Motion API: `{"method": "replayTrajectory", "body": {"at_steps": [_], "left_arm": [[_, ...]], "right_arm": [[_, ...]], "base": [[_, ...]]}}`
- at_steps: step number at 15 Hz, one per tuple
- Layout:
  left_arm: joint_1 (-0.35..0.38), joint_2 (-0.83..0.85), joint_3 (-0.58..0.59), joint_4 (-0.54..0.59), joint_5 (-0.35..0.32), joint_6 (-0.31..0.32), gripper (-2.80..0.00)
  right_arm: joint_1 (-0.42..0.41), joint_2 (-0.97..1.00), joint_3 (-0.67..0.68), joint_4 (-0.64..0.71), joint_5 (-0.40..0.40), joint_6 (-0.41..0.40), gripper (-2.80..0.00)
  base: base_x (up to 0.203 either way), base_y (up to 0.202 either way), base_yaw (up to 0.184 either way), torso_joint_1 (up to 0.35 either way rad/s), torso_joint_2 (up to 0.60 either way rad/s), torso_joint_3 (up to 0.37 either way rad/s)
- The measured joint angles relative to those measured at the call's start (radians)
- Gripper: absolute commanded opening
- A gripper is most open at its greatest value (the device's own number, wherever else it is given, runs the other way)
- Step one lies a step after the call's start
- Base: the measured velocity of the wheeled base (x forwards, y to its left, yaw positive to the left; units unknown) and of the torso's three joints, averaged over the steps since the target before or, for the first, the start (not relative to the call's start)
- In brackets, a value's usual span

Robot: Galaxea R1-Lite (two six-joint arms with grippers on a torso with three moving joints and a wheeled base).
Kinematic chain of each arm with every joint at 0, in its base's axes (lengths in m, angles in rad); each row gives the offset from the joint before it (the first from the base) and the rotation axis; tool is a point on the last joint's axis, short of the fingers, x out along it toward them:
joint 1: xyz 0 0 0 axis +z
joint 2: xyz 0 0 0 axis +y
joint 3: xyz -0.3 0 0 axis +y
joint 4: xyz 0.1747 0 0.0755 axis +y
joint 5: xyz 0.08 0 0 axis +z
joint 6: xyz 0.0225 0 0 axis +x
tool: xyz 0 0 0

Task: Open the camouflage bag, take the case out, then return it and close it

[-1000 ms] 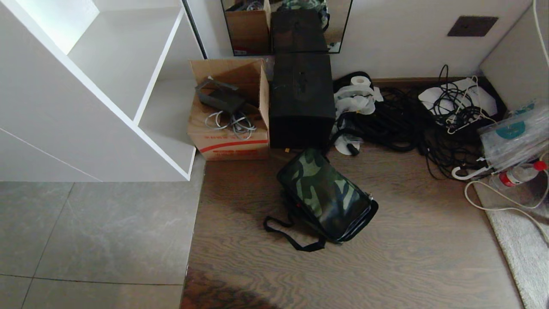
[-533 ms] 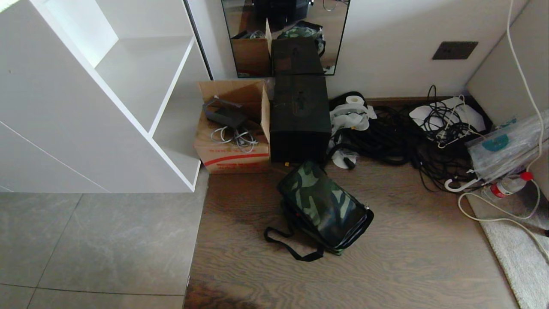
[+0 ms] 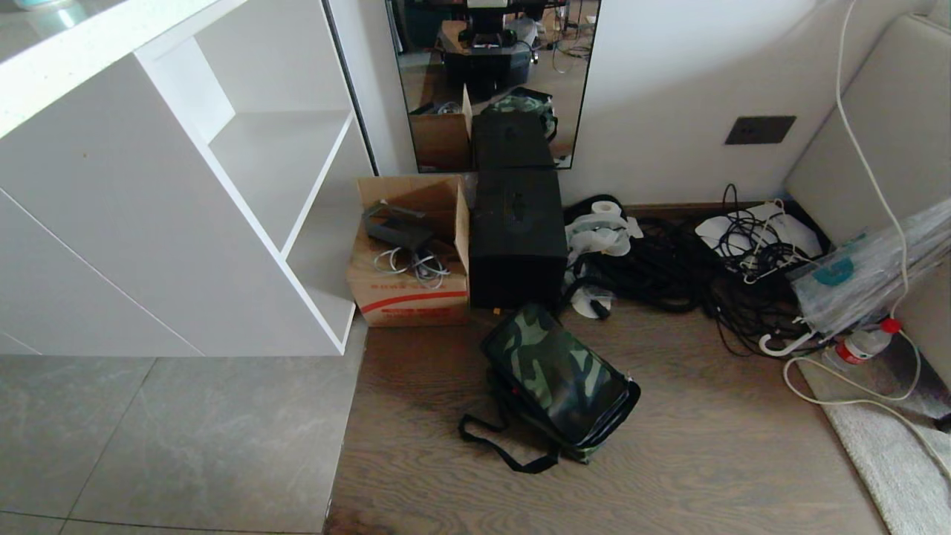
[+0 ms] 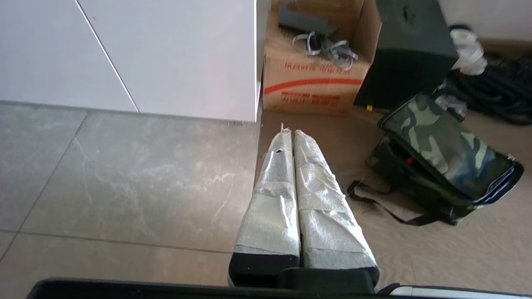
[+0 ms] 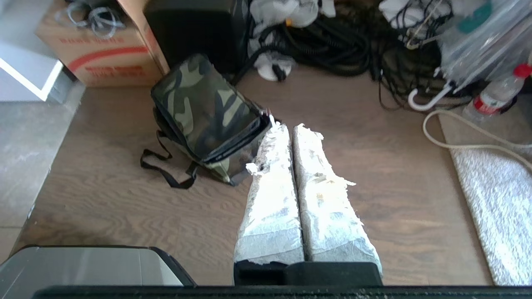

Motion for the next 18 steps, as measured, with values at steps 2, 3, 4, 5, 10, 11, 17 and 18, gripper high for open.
{"method": "replayTrajectory", "body": {"at_steps": [2, 3, 4, 5, 10, 11, 17, 18], "left_arm": [[0.0, 0.0, 0.0, 0.0, 0.0, 0.0, -2.8], [0.0, 0.0, 0.0, 0.0, 0.0, 0.0, -2.8], [0.0, 0.0, 0.0, 0.0, 0.0, 0.0, -2.8], [0.0, 0.0, 0.0, 0.0, 0.0, 0.0, -2.8], [0.001, 0.0, 0.0, 0.0, 0.0, 0.0, -2.8], [0.001, 0.0, 0.0, 0.0, 0.0, 0.0, -2.8], [0.001, 0.0, 0.0, 0.0, 0.0, 0.0, -2.8], [0.0, 0.0, 0.0, 0.0, 0.0, 0.0, -2.8]], "right_arm": [[0.0, 0.0, 0.0, 0.0, 0.0, 0.001, -2.8], [0.0, 0.0, 0.0, 0.0, 0.0, 0.0, -2.8], [0.0, 0.0, 0.0, 0.0, 0.0, 0.0, -2.8], [0.0, 0.0, 0.0, 0.0, 0.0, 0.0, -2.8], [0.0, 0.0, 0.0, 0.0, 0.0, 0.001, -2.8], [0.0, 0.0, 0.0, 0.0, 0.0, 0.0, -2.8], [0.0, 0.0, 0.0, 0.0, 0.0, 0.0, -2.8], [0.0, 0.0, 0.0, 0.0, 0.0, 0.001, -2.8]], "base": [[0.0, 0.0, 0.0, 0.003, 0.0, 0.203], [0.0, 0.0, 0.0, 0.007, 0.0, 0.198], [0.0, 0.0, 0.0, 0.001, 0.0, 0.21], [0.0, 0.0, 0.0, 0.005, 0.0, 0.201], [0.0, 0.0, 0.0, 0.0, 0.0, 0.202], [0.0, 0.0, 0.0, 0.001, 0.0, 0.2], [0.0, 0.0, 0.0, 0.0, 0.0, 0.203], [0.0, 0.0, 0.0, -0.004, 0.0, 0.204]]}}
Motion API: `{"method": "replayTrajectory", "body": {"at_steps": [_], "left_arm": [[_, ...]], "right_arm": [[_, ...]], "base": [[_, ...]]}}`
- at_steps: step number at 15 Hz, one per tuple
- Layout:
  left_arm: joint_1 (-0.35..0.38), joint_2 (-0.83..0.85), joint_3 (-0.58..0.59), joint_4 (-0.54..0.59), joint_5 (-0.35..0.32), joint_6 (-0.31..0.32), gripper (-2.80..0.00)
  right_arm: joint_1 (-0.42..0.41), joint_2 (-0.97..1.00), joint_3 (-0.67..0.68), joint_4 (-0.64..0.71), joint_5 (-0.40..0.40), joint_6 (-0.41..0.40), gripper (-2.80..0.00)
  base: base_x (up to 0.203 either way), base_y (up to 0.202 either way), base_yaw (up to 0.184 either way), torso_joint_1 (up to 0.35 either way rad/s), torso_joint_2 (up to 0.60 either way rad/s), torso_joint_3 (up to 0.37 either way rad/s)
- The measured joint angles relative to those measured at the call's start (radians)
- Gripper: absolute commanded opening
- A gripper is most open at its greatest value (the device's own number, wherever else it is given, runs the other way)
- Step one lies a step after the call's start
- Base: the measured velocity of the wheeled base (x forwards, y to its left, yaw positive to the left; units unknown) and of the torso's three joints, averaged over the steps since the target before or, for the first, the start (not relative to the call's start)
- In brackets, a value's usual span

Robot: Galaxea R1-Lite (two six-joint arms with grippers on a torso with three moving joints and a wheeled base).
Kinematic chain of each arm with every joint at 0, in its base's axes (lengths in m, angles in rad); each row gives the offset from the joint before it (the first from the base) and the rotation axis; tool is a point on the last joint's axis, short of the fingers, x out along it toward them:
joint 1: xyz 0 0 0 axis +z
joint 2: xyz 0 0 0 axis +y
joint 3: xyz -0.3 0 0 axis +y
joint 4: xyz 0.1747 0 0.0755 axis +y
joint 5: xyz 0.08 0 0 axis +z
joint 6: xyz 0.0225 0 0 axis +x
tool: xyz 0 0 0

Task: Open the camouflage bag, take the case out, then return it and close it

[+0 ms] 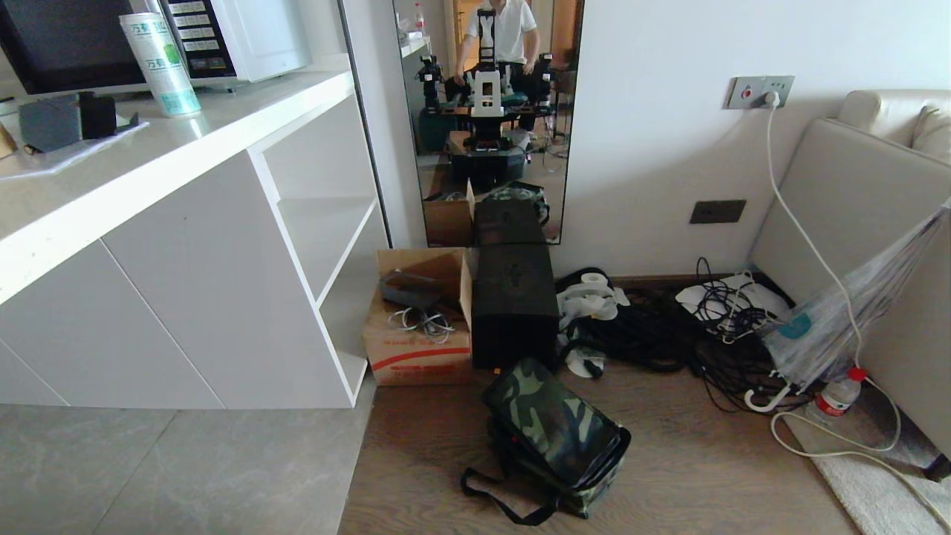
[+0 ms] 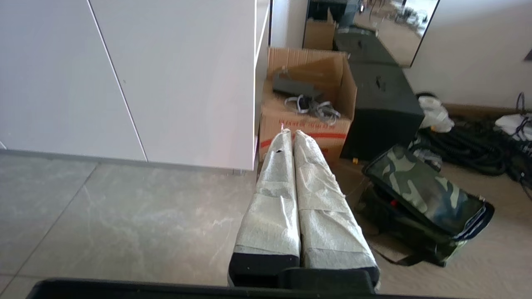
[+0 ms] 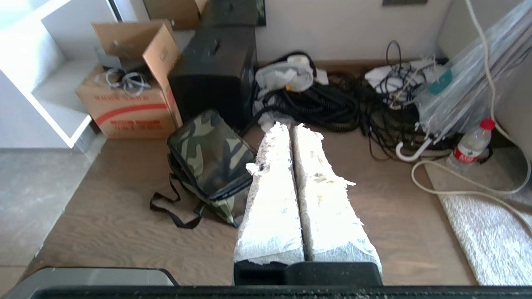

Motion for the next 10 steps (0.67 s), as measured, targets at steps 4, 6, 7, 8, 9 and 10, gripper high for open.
{"method": "replayTrajectory", "body": {"at_steps": [4, 6, 7, 8, 9, 10], "left_arm": [[0.0, 0.0, 0.0, 0.0, 0.0, 0.0, -2.8], [0.0, 0.0, 0.0, 0.0, 0.0, 0.0, -2.8], [0.0, 0.0, 0.0, 0.0, 0.0, 0.001, -2.8], [0.0, 0.0, 0.0, 0.0, 0.0, 0.002, -2.8], [0.0, 0.0, 0.0, 0.0, 0.0, 0.002, -2.8], [0.0, 0.0, 0.0, 0.0, 0.0, 0.002, -2.8]], "right_arm": [[0.0, 0.0, 0.0, 0.0, 0.0, 0.0, -2.8], [0.0, 0.0, 0.0, -0.001, 0.0, 0.0, -2.8], [0.0, 0.0, 0.0, -0.001, 0.0, 0.0, -2.8], [0.0, 0.0, 0.0, 0.0, 0.0, -0.001, -2.8], [0.0, 0.0, 0.0, 0.0, 0.0, 0.0, -2.8], [0.0, 0.0, 0.0, -0.001, 0.001, -0.002, -2.8]], "base": [[0.0, 0.0, 0.0, 0.001, 0.0, 0.204], [0.0, 0.0, 0.0, 0.002, 0.0, 0.178], [0.0, 0.0, 0.0, 0.002, 0.0, 0.086], [0.0, 0.0, 0.0, 0.002, 0.0, 0.053], [0.0, 0.0, 0.0, 0.005, 0.0, 0.027], [0.0, 0.0, 0.0, 0.0, 0.0, 0.0]]}}
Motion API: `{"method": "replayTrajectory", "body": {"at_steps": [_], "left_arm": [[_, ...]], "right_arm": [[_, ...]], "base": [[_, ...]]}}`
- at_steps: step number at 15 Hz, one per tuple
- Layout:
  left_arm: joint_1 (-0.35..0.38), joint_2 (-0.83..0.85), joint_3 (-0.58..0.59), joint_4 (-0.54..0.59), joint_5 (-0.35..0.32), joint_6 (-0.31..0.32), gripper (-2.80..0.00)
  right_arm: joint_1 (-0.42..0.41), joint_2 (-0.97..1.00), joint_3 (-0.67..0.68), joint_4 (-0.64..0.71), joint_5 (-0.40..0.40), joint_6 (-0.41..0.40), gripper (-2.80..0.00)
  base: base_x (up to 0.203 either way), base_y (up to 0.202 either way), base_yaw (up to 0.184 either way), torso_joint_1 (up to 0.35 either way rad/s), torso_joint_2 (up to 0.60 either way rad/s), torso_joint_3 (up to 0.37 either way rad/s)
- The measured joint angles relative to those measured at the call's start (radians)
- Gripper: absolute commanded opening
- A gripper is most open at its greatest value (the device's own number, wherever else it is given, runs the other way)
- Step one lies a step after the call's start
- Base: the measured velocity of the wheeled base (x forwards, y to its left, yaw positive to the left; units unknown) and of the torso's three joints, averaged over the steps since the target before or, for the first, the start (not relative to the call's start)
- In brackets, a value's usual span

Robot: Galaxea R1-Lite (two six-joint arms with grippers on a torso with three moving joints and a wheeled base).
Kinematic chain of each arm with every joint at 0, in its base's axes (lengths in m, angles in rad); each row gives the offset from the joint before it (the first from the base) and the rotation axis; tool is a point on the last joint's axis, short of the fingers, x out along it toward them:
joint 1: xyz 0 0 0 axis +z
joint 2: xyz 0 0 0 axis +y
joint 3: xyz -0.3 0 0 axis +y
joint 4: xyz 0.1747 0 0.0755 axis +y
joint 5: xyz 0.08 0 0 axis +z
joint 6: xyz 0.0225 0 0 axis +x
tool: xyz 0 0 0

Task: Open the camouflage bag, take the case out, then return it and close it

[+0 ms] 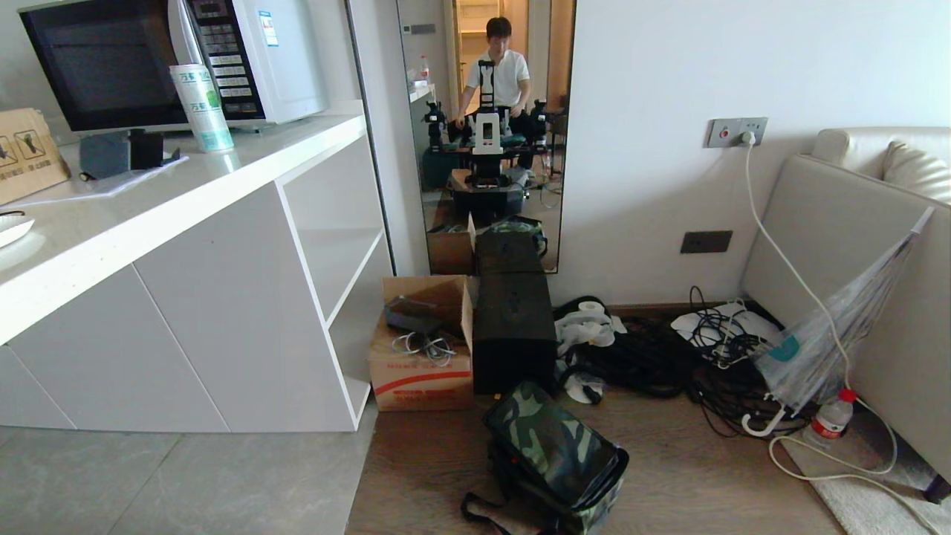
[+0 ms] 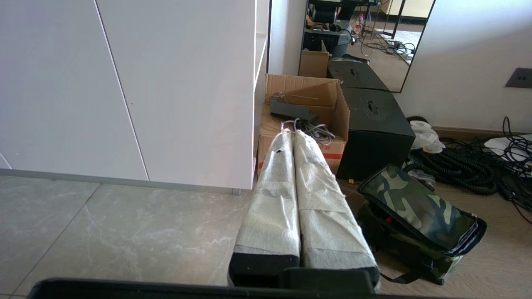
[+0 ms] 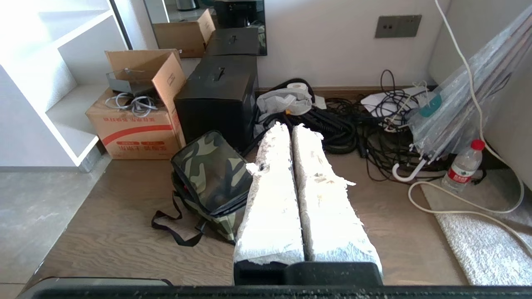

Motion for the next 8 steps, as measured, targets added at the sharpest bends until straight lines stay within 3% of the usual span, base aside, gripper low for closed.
{"method": "replayTrajectory", "body": {"at_steps": [8], "left_arm": [[0.0, 0.0, 0.0, 0.0, 0.0, 0.0, -2.8]], "right_arm": [[0.0, 0.0, 0.003, -0.005, -0.006, 0.01, -2.8]], "base": [[0.0, 0.0, 0.0, 0.0, 0.0, 0.0]]}}
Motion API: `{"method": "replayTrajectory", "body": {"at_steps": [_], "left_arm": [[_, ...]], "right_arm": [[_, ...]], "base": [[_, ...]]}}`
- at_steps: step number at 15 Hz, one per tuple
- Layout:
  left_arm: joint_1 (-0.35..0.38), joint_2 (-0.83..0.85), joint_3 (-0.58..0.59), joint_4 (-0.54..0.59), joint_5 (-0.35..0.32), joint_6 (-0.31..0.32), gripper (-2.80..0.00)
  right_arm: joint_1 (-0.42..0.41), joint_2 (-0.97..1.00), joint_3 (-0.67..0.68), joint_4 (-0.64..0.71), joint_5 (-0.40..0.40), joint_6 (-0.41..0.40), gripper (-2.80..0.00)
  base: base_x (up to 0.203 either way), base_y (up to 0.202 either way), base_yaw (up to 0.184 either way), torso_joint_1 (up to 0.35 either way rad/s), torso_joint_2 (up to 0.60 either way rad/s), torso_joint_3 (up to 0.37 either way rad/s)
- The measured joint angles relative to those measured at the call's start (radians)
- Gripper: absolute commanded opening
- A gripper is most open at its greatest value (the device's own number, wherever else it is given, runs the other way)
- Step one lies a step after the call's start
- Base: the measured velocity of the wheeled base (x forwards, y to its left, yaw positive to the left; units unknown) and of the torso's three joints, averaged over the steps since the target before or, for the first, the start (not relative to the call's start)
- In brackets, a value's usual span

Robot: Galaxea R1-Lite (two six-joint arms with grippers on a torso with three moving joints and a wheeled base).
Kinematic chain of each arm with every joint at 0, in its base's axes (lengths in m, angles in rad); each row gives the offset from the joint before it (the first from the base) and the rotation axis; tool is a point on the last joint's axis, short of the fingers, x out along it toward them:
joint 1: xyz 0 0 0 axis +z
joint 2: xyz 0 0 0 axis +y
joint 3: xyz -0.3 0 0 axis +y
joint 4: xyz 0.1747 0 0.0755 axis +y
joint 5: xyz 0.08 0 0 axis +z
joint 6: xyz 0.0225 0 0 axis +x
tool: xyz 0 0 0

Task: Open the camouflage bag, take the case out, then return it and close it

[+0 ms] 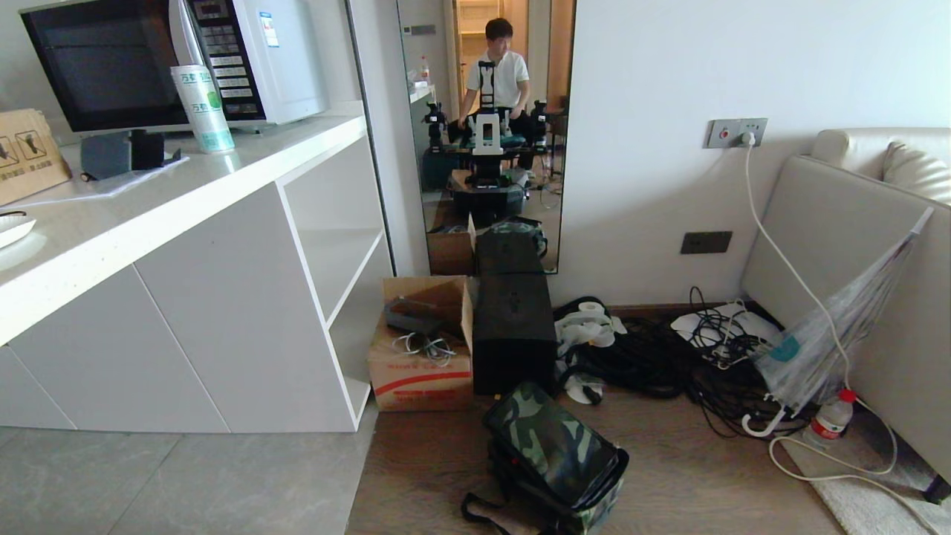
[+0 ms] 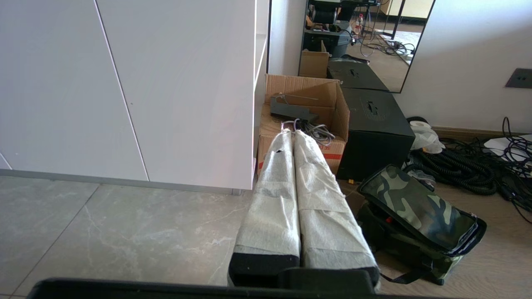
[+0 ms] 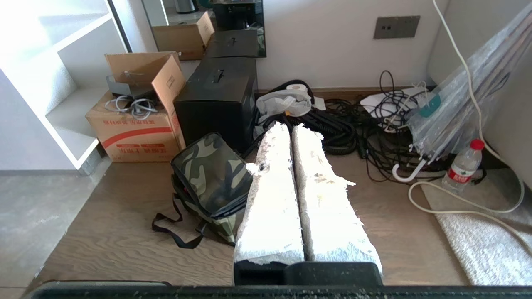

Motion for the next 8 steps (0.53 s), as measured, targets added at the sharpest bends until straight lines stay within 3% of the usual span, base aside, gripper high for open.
{"method": "replayTrajectory", "body": {"at_steps": [8], "left_arm": [[0.0, 0.0, 0.0, 0.0, 0.0, 0.0, -2.8]], "right_arm": [[0.0, 0.0, 0.0, 0.0, -0.001, 0.009, -2.8]], "base": [[0.0, 0.0, 0.0, 0.0, 0.0, 0.0]]}}
